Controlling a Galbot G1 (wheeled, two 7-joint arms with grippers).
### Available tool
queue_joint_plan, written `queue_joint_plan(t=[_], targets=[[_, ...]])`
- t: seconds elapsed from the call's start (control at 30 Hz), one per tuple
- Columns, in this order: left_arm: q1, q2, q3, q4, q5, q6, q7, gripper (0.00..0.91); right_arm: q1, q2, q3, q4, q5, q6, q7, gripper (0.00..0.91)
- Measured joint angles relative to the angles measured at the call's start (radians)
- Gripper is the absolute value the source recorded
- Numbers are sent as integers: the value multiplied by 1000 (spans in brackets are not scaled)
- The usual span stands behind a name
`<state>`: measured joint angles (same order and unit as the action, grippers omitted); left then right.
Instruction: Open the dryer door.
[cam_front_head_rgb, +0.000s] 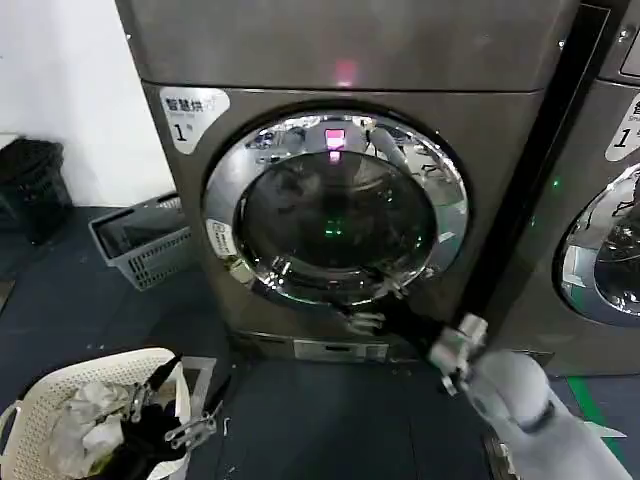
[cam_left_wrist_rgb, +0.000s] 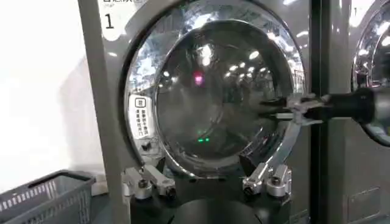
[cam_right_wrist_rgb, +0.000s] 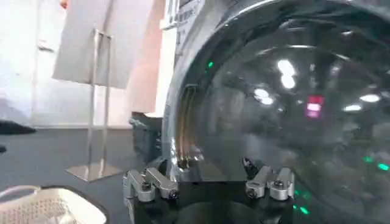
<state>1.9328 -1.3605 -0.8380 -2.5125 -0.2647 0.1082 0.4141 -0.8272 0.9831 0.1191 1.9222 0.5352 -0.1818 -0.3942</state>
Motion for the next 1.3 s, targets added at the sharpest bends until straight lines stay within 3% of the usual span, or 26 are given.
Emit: queue_joint_plan(t=[0.37,1.3], targets=[[0,0,-8,0,0,-9,2,907,202,103,-179,-205,-22,12,-10,907],[16,-24,-11,-27,2,-14,2,907,389,311,-300,-437,-75,28,-5,907]])
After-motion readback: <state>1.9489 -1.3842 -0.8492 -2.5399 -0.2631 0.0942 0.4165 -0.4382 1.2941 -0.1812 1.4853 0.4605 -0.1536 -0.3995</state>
